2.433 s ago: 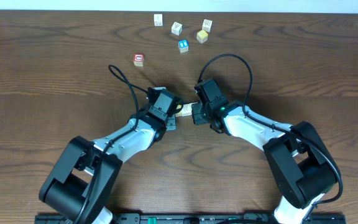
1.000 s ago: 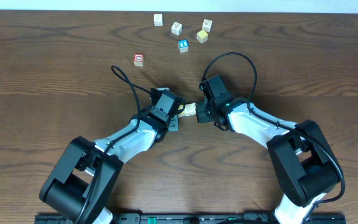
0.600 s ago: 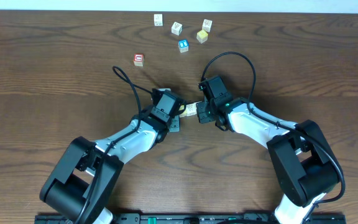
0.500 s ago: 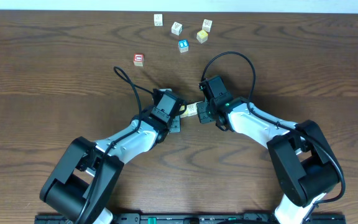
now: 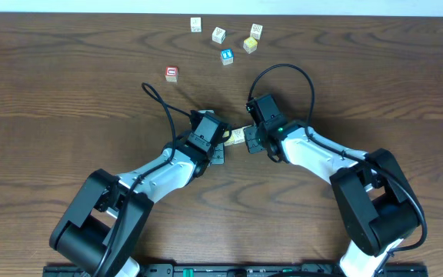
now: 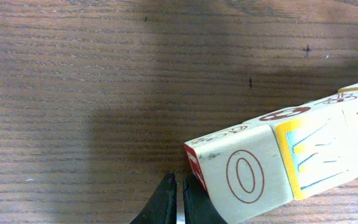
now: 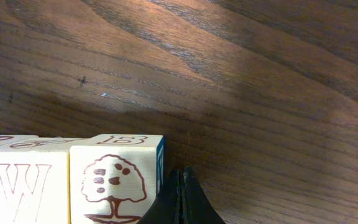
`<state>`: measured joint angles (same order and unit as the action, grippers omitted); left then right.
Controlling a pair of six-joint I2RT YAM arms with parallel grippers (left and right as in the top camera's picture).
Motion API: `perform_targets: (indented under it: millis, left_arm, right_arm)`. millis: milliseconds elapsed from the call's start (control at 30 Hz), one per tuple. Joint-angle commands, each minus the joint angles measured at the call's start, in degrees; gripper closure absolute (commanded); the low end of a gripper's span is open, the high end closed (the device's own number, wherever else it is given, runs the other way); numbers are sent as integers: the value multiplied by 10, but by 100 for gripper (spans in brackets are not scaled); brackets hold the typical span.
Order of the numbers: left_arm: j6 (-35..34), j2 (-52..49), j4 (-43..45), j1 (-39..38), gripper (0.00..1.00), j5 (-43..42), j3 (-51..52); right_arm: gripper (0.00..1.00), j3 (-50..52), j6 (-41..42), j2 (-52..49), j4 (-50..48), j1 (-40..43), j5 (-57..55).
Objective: Lift 4 blocks
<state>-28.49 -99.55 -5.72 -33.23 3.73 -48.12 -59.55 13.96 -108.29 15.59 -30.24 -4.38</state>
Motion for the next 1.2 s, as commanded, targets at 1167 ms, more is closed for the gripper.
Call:
perform_targets:
  millis: [1167]
  left_arm:
    - [5,10,10,-12,92,-30,-7]
  right_arm:
    - [99,-46,-46,-10,61,-50,-26]
